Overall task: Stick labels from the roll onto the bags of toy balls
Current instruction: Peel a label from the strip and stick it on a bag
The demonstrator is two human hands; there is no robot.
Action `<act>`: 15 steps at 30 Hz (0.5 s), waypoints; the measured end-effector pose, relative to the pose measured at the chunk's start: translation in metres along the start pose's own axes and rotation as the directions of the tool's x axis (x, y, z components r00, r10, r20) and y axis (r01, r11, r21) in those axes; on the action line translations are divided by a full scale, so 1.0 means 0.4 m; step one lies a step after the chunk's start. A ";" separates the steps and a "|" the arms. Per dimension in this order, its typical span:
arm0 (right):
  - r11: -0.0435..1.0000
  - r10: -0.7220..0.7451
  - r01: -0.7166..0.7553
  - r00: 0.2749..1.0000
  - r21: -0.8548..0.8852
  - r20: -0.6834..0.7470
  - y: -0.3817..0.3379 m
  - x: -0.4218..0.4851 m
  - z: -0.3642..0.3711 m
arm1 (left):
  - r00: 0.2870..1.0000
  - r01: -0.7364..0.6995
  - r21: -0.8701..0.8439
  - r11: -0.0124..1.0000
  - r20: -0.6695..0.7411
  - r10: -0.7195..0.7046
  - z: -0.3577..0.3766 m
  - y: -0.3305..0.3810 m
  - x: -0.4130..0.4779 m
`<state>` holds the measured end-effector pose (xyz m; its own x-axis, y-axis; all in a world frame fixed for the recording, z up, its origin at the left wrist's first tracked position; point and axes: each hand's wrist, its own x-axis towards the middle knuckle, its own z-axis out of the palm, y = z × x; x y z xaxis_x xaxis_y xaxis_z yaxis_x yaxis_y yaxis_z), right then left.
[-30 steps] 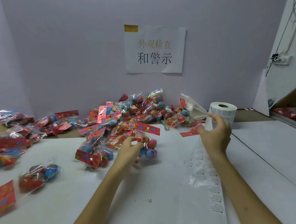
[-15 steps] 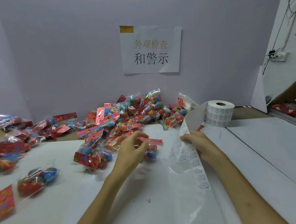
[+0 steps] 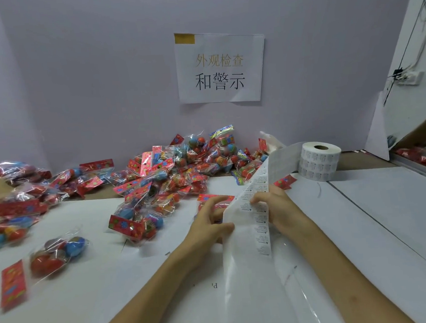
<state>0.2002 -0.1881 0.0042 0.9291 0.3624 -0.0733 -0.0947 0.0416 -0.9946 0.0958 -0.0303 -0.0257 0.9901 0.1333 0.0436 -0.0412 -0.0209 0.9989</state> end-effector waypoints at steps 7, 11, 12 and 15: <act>0.779 -0.440 0.214 0.856 -0.590 -0.270 0.012 -0.019 0.014 | 0.998 0.015 -0.042 0.999 -0.064 -0.018 0.003 -0.007 0.008; 0.487 -0.683 0.357 0.725 -0.797 -0.093 0.002 -0.025 0.006 | 0.995 0.039 -0.097 0.995 -0.083 -0.047 -0.004 -0.006 0.012; 0.446 -0.695 0.403 0.719 -0.799 -0.026 0.003 -0.025 0.007 | 0.995 0.043 -0.114 0.993 -0.083 -0.052 -0.007 -0.005 0.013; 0.381 -0.661 0.481 0.739 -0.790 0.131 0.015 -0.028 0.016 | 0.995 0.050 -0.178 0.983 -0.075 -0.064 -0.012 -0.004 0.015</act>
<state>0.1871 -0.1860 -0.0004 0.7024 0.3628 0.6124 0.6929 -0.5455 -0.4716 0.1013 -0.0247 -0.0270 0.9780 0.2079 -0.0192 -0.0152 0.1624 0.9866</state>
